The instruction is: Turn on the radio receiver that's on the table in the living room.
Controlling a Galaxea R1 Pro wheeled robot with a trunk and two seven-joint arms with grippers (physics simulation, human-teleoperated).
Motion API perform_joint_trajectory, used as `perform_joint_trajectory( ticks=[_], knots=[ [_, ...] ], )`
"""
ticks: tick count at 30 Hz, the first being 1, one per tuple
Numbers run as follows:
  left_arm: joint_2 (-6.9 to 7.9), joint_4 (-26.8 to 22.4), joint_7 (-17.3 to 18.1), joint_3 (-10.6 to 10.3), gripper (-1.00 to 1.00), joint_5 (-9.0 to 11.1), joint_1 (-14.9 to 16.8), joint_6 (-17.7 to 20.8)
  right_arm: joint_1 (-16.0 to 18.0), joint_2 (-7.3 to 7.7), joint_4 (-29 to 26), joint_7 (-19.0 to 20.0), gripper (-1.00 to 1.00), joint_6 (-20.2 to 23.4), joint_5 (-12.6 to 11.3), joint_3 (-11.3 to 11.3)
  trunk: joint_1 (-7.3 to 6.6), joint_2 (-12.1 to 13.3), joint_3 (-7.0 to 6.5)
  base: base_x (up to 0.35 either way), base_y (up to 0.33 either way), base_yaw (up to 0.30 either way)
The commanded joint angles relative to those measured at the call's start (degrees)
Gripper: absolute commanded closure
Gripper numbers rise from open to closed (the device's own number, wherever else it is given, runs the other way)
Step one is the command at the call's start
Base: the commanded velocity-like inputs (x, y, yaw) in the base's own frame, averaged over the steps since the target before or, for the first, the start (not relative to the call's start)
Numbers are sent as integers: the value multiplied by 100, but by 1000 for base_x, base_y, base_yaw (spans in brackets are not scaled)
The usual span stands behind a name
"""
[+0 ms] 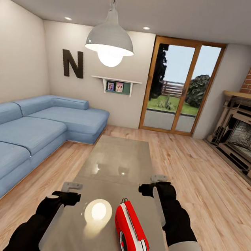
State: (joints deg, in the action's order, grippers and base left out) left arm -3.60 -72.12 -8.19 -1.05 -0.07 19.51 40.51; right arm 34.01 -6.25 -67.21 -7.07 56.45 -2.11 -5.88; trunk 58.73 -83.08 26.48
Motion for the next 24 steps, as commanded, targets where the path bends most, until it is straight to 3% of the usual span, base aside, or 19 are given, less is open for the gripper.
perform_joint_trajectory(
  ticks=[1,15,24],
  knots=[
    [0,0,0,0,-100,-1,0,-1,-2,1,27,2,-100,-1,0,0,0,0,0,0,0,0],
    [8,13,1,0,-100,16,0,-8,-17,3,199,11,-100,-19,0,0,0,0,0,0,0,0],
    [9,14,1,0,-100,14,0,-9,-18,1,445,369,-100,-20,0,0,0,0,0,0,0,0]
  ],
)
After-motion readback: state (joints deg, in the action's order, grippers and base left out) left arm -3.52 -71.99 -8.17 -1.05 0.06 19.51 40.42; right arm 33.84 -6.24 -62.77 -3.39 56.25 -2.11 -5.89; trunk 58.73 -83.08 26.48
